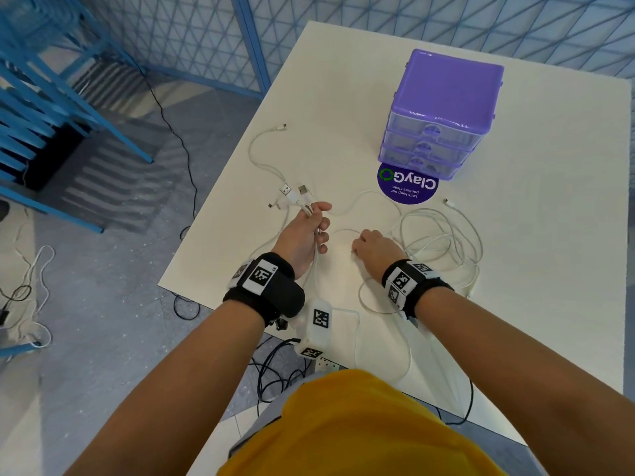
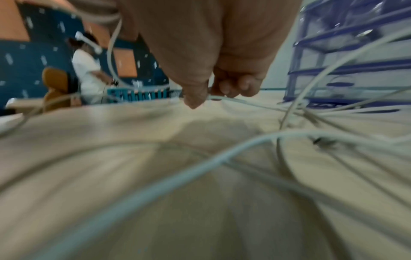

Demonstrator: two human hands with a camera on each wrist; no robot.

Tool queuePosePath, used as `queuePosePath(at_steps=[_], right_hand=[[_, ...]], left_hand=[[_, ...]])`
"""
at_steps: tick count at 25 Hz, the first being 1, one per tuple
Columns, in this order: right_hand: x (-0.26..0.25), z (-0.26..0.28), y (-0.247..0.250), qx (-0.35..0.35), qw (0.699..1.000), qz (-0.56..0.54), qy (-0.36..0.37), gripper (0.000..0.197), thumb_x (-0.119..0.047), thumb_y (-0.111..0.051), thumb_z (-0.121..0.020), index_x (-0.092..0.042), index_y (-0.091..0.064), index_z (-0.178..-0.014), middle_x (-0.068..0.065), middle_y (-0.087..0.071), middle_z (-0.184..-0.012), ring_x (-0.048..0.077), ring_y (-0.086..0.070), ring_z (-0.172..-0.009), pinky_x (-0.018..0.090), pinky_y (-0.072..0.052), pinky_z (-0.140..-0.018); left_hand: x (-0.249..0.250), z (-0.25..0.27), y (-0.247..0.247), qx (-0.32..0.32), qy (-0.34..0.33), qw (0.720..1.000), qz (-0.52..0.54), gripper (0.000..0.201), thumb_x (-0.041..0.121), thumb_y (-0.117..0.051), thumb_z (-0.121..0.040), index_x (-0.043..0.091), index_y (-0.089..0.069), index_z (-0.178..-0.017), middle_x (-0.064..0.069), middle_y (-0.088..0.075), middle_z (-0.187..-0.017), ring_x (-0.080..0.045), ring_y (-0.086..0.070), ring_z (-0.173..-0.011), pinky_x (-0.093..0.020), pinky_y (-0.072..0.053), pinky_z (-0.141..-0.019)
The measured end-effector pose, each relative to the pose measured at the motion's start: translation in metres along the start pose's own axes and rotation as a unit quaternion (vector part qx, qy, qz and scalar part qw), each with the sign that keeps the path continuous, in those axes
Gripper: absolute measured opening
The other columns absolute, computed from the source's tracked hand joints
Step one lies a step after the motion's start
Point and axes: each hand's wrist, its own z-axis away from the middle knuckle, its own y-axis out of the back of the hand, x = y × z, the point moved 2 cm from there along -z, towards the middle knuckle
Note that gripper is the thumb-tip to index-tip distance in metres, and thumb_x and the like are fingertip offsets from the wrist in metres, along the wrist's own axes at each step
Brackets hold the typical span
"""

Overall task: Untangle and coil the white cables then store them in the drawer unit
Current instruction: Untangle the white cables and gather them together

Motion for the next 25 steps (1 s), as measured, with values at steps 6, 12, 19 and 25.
queuePosePath(at_steps=[6,12,19,25], right_hand=[[0.010,0.046,0.059,0.300,0.884,-0.357,0.018,0.016,-0.008,-0.062,-0.080,-0.002,-0.068,-0.094,0.007,-0.060,-0.085,0.001,-0.050,-0.077,0.008,-0.035,-0.071],[-0.005,0.060,0.084,0.296,0.811,-0.505,-0.021,0.025,-0.006,-0.071,-0.072,-0.004,-0.068,-0.096,-0.003,-0.064,-0.075,-0.012,-0.054,-0.060,0.003,-0.043,-0.064],[0.022,0.084,0.090,0.335,0.784,-0.521,-0.050,0.018,-0.008,-0.073,-0.071,-0.015,-0.063,-0.085,-0.011,-0.053,-0.063,-0.009,-0.050,-0.053,0.005,-0.042,-0.061],[0.024,0.097,0.086,0.355,0.735,-0.577,-0.026,0.030,0.002,-0.068,-0.073,-0.024,-0.057,-0.065,-0.017,-0.059,-0.045,-0.002,-0.050,-0.042,0.010,-0.045,-0.050]], left_hand=[[-0.006,-0.007,-0.015,0.025,-0.060,0.991,-0.120,0.028,0.016,-0.031,-0.099,0.025,-0.054,-0.086,0.002,-0.051,-0.077,-0.012,-0.047,-0.067,-0.023,-0.032,-0.059],[-0.010,0.003,-0.059,-0.129,-0.096,0.987,0.010,0.027,0.003,-0.031,-0.097,0.004,-0.051,-0.116,-0.007,-0.062,-0.107,-0.007,-0.064,-0.093,-0.023,-0.048,-0.092],[-0.020,0.017,-0.084,-0.140,-0.077,0.987,-0.027,0.027,0.020,-0.025,-0.101,0.019,-0.050,-0.092,0.002,-0.036,-0.064,-0.002,-0.042,-0.045,-0.023,-0.038,-0.063],[-0.021,0.025,-0.090,-0.211,-0.065,0.969,-0.113,0.032,0.027,-0.025,-0.101,0.018,-0.051,-0.085,0.007,-0.035,-0.059,-0.002,-0.032,-0.045,-0.020,-0.028,-0.054]])
